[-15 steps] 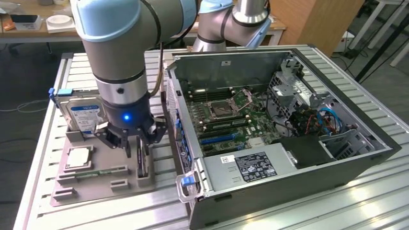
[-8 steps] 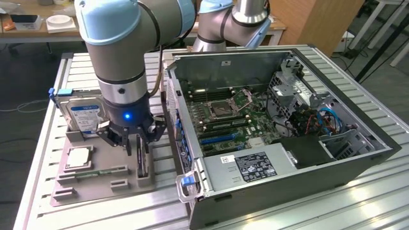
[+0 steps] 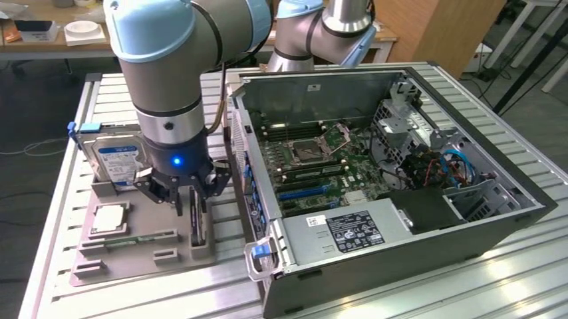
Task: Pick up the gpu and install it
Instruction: 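Pick up the gpu and move the gpu toward the slot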
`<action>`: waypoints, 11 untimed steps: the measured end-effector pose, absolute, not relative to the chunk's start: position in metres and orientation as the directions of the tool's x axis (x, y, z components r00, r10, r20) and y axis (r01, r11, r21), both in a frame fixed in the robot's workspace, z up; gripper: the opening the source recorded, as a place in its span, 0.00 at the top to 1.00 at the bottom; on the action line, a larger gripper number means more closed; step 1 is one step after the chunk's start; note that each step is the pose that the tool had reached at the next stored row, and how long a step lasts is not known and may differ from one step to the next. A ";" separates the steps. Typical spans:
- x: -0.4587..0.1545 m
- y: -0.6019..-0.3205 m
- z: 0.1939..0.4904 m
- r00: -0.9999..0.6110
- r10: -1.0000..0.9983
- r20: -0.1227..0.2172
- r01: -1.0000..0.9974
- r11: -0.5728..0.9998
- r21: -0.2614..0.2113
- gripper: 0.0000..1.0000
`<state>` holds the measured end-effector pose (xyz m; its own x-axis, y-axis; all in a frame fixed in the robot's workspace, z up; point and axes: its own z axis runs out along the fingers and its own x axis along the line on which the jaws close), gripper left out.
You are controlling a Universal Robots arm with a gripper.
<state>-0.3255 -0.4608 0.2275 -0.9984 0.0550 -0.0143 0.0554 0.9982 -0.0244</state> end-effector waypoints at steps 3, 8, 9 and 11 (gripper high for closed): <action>-0.325 -0.461 0.228 -0.998 0.055 -0.014 0.055 0.998 -0.024 0.63; -0.326 -0.461 0.228 -0.998 0.055 -0.014 0.055 0.998 -0.025 0.74; -0.326 -0.461 0.228 -0.998 0.055 -0.014 0.055 0.998 -0.024 0.74; -0.326 -0.461 0.228 -0.998 0.055 -0.014 0.055 0.998 -0.024 0.74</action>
